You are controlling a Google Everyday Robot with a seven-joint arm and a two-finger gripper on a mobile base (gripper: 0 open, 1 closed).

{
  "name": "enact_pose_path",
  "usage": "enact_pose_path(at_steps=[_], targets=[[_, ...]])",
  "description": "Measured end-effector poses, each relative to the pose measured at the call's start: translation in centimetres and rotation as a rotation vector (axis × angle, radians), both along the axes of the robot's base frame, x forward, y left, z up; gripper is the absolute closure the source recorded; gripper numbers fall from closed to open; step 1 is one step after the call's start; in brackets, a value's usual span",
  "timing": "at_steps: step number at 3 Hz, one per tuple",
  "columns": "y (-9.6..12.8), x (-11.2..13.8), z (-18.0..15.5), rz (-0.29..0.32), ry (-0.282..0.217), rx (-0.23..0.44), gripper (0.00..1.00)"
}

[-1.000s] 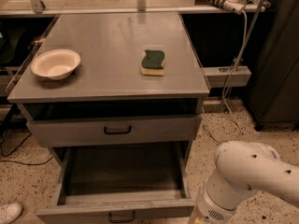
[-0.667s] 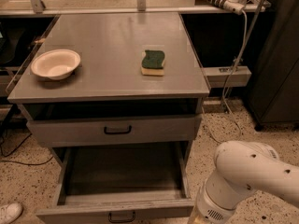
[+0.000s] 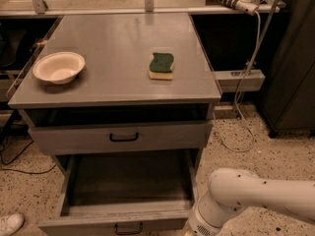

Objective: Close middle drawer

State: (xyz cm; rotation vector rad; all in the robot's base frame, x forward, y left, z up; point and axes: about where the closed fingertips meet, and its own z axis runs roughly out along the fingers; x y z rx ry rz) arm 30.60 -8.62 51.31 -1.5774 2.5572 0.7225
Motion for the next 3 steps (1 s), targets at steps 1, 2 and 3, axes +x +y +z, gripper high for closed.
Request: enact_pose_path(at_steps=[1,2,3], targets=[[0.0,0.0,0.0,0.000,0.000,0.000,1.00],[0.0,0.4,-1.8,-0.037,0.011,0.003,1.00],[0.3,2.1,-4.6,-0.090,0.007,0.021,1.00]])
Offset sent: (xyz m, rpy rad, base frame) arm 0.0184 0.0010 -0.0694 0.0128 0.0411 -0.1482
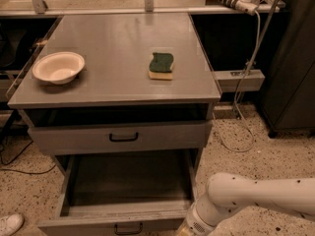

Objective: Close middle drawer

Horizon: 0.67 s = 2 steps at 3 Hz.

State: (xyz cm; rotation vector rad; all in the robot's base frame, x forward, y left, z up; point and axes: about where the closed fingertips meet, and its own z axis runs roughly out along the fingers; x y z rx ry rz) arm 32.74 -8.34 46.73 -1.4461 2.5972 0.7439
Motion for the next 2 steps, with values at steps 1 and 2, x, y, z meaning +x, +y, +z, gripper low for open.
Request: enact_pose_path(at_steps=[1,2], targets=[[0.3,1.2,-2.0,-0.029,-0.004,0.014,1.00],[0.7,2.0,-3.5,-0.047,-0.005,0.025,1.00]])
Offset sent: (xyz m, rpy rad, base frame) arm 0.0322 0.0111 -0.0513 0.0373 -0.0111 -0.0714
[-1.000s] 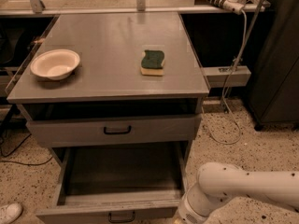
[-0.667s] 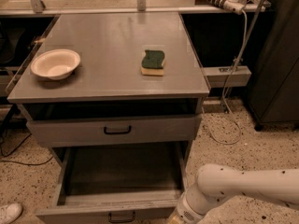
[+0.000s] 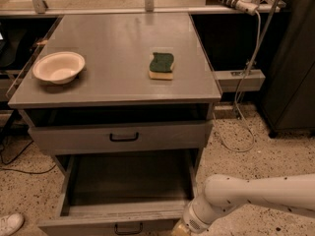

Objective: Close middle drawer

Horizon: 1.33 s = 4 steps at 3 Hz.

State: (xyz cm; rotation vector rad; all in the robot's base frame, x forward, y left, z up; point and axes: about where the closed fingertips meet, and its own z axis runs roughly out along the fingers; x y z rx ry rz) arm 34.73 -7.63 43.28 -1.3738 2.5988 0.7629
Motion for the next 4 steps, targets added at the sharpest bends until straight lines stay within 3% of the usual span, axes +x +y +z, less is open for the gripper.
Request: enact_pose_path(at_steps=[1,4], targets=[[0.38,0.75,-0.82,-0.007,-0.004,0.009,1.00],[0.38,0.74,-0.83,-0.007,-0.004,0.009,0.34]])
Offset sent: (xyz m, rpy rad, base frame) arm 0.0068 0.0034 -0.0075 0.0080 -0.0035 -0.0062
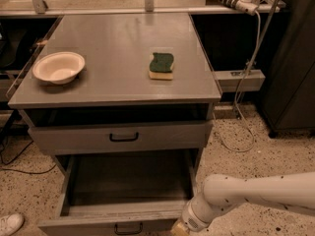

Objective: Close middle drawer

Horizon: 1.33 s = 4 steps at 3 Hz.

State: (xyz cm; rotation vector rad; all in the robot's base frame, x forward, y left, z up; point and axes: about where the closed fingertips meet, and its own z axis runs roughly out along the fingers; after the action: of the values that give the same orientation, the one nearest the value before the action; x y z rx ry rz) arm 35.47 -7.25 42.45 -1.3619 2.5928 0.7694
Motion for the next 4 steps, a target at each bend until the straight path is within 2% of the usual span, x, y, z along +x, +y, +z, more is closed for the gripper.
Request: enact_pose_path(at_steps=[1,2,3,4], targets=[[0.00,0.00,0.00,0.000,0.000,0.000,0.11],[0.00,-0.01,0.00,0.000,0.000,0.000,0.00],[0.00,-0.01,-0.01,0.000,0.000,0.000,0.00],[0.00,-0.01,-0.01,0.000,0.000,0.000,0.19]])
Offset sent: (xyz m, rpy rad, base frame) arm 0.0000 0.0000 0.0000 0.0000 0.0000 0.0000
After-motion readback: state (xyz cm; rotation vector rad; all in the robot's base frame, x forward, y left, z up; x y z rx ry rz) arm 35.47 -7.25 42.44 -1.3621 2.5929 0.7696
